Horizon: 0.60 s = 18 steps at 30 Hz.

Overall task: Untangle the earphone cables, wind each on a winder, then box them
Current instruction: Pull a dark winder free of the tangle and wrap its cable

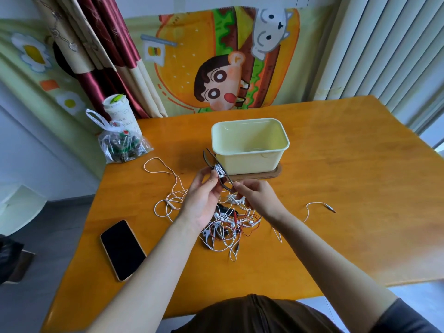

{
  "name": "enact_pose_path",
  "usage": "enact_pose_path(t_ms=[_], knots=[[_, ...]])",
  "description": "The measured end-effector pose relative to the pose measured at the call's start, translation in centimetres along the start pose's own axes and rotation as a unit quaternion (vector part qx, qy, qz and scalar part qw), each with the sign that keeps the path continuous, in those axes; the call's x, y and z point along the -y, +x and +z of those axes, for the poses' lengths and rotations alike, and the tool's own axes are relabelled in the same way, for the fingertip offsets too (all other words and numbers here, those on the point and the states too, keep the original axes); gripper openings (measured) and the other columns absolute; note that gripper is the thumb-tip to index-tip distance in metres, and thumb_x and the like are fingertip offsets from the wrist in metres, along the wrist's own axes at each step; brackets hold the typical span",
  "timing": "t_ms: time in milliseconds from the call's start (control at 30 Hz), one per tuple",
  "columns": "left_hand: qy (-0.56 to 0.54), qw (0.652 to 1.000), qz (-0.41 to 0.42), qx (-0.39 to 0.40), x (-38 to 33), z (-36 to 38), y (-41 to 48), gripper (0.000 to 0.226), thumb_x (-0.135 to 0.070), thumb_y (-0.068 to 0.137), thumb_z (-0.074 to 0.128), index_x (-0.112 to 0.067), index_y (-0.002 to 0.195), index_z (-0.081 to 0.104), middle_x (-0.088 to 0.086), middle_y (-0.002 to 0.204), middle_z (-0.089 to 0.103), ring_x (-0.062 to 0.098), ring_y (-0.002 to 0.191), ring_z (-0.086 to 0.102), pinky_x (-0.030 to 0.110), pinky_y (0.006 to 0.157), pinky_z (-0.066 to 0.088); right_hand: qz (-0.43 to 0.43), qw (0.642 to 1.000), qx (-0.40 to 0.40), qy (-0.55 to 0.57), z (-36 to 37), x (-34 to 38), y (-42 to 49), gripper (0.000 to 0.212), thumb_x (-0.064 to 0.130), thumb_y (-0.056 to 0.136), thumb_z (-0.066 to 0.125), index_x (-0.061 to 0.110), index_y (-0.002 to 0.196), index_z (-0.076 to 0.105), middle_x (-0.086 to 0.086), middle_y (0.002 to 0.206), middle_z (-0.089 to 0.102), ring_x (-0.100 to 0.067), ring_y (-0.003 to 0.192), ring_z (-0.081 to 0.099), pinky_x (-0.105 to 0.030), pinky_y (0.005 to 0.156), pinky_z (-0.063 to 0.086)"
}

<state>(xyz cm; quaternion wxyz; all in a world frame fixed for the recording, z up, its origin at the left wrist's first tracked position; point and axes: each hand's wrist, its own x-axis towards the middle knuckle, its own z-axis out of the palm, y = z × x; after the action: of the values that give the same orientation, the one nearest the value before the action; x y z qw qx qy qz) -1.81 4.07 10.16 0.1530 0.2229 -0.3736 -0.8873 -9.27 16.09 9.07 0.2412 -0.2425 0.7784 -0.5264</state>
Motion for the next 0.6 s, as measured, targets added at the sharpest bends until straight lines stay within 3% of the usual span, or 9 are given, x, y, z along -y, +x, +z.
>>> enact_pose_path(t_ms=[133,300,467,600], knots=[[0.011,0.998,0.022,-0.060,0.4,0.3,0.3,0.010,-0.006,0.096,0.047,-0.012,0.095,0.056,0.007,0.088,0.060,0.015,0.082,0.056,0.021,0.078,0.048,-0.010,0.999,0.003,-0.039,0.5,0.1,-0.3,0.028,0.022,0.098,0.047,0.017,0.077,0.066,0.009,0.058,0.055,0.001,0.042,0.042,-0.012,0.045,0.032],[-0.142,0.988,-0.007,-0.064,-0.3,0.6,0.7,0.015,-0.005,0.097,0.044,-0.008,0.087,0.056,0.008,0.086,0.061,0.014,0.080,0.059,0.018,0.069,0.054,0.010,0.997,0.063,-0.034,0.6,0.0,-0.6,0.030,0.020,0.097,0.046,0.018,0.075,0.065,0.006,0.060,0.057,-0.003,0.044,0.043,-0.017,0.047,0.034],[-0.021,0.995,0.059,-0.080,-0.2,0.5,1.0,0.013,-0.003,0.096,0.046,-0.010,0.091,0.056,0.002,0.078,0.065,0.011,0.073,0.061,0.016,0.064,0.052,-0.026,0.997,0.013,-0.075,0.5,0.6,-0.9,0.029,0.020,0.097,0.047,0.015,0.078,0.068,0.008,0.059,0.056,-0.001,0.045,0.044,-0.014,0.046,0.034],[0.066,0.990,0.068,-0.108,0.0,-0.6,1.4,0.008,-0.005,0.095,0.051,-0.011,0.093,0.056,0.004,0.080,0.057,0.013,0.074,0.053,0.021,0.072,0.046,-0.066,0.984,0.003,-0.163,0.3,0.8,-1.1,0.027,0.025,0.097,0.046,0.019,0.083,0.069,0.008,0.066,0.060,-0.019,0.061,0.060,-0.033,0.056,0.047]])
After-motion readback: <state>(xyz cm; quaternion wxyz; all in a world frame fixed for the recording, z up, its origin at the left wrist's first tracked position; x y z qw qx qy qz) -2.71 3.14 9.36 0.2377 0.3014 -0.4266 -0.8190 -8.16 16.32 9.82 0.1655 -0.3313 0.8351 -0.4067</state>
